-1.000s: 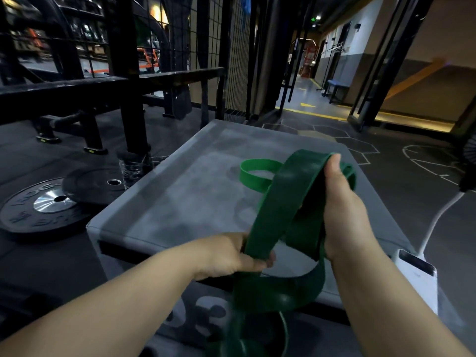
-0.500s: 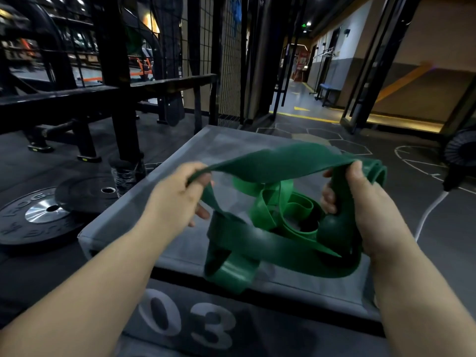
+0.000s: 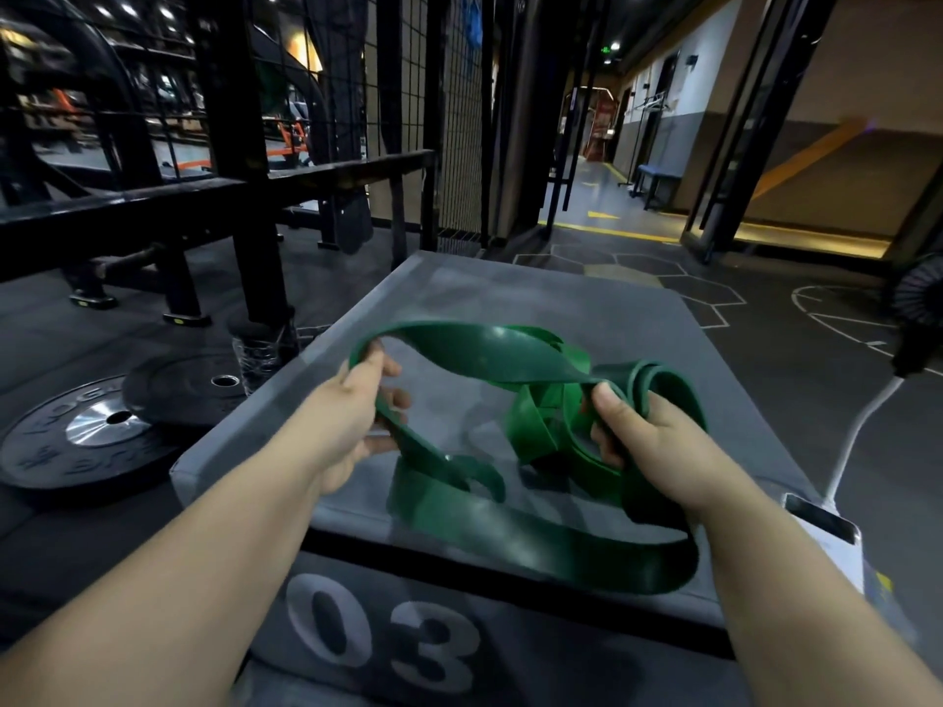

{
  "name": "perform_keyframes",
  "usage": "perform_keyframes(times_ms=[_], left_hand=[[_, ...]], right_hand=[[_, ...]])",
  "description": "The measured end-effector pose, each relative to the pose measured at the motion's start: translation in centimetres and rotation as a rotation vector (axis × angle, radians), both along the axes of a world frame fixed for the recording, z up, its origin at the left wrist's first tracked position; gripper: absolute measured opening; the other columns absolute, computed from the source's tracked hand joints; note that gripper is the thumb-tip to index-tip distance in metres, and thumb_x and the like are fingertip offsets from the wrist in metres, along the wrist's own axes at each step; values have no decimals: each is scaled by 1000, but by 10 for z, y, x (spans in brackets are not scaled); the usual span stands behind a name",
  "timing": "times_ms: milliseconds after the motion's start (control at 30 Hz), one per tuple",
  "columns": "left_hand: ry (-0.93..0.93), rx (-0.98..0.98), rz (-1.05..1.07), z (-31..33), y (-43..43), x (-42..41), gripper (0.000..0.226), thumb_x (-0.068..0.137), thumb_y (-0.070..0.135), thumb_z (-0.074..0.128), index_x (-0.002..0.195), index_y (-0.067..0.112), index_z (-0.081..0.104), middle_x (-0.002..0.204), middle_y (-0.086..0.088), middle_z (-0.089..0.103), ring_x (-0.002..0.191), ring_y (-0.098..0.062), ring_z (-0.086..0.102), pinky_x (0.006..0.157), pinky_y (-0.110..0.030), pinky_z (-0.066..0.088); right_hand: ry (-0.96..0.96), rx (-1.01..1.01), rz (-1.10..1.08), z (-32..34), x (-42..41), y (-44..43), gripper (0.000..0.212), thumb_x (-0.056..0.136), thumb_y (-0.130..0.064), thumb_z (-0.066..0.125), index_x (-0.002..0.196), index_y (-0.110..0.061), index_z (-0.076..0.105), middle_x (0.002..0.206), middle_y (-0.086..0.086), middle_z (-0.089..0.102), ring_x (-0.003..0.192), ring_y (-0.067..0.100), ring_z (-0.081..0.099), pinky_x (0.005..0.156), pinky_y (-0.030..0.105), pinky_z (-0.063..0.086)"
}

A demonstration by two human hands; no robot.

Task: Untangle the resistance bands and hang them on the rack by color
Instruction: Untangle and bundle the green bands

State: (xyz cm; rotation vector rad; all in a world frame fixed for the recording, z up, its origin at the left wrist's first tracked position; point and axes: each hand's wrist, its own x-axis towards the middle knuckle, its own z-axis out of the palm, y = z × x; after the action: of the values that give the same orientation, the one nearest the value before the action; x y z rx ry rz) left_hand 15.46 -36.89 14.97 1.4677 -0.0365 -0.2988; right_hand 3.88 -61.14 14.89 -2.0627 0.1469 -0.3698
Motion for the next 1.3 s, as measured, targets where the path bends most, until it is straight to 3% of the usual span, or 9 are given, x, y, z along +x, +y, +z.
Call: perform_keyframes(times_ms=[233,367,500,633,800,933,1100,1233,1300], left_hand=[[-59,190,-502,-6,11,-2,41,90,50,47,107,14,38,68,-9,60,45,-14,37,45,-25,34],[-140,51,-769,2,12,-16,61,68,64,72,105,18,57,95,-10,73,67,-17,65,62,-24,53],[-157,-243,-670,-2,8,-11,46,54,54,87,77,16,75,84,-7,72,87,-23,71,89,-43,56],[-56,-389,-471,8,1,-13,33,84,44,53,68,15,51,58,2,47,49,-10,47,49,-24,49],[-98,-350,-308,3,-6,-10,36,87,46,56,79,19,34,61,4,36,42,-7,28,38,-17,25],[-207,-231,-330,-4,-6,-8,71,52,47,84,101,28,36,72,4,40,46,-6,28,44,-19,23],[-266,-4,-410,-11,-6,-7,39,75,39,70,101,20,48,89,-1,45,65,-9,46,60,-23,40],[-230,81,-475,-18,-2,-6,57,75,58,61,113,15,66,119,-2,68,113,-14,60,108,-38,39],[-172,-3,-497,-18,-2,-7,70,57,71,74,100,16,71,99,-2,74,98,-12,65,99,-35,46]], right_hand=[[106,369,6,2,-4,-7,68,79,-69,42,93,-6,61,68,11,50,58,21,44,59,32,36],[124,333,36,3,-6,-8,71,77,-73,41,94,-7,62,69,12,53,59,22,48,59,32,39],[203,329,200,1,-10,-7,68,87,-66,48,97,-2,65,75,16,64,66,24,60,63,31,48],[306,481,469,-1,-16,-3,59,73,-58,74,96,-4,73,95,19,71,88,28,68,76,32,54],[223,630,697,0,-17,1,55,76,-54,74,100,-4,73,100,18,69,93,27,67,81,34,52],[104,885,961,6,-13,4,47,100,-38,48,114,5,58,86,8,62,78,24,66,89,42,48],[-20,1041,1069,11,-14,-2,43,100,-35,49,111,7,53,76,4,48,60,17,52,75,35,45],[-47,1027,1085,16,-18,-10,45,97,-38,54,107,5,56,73,3,41,58,15,43,73,32,44],[-53,1003,1083,16,-20,-13,43,97,-38,55,108,4,56,73,2,41,59,15,43,73,32,43]])
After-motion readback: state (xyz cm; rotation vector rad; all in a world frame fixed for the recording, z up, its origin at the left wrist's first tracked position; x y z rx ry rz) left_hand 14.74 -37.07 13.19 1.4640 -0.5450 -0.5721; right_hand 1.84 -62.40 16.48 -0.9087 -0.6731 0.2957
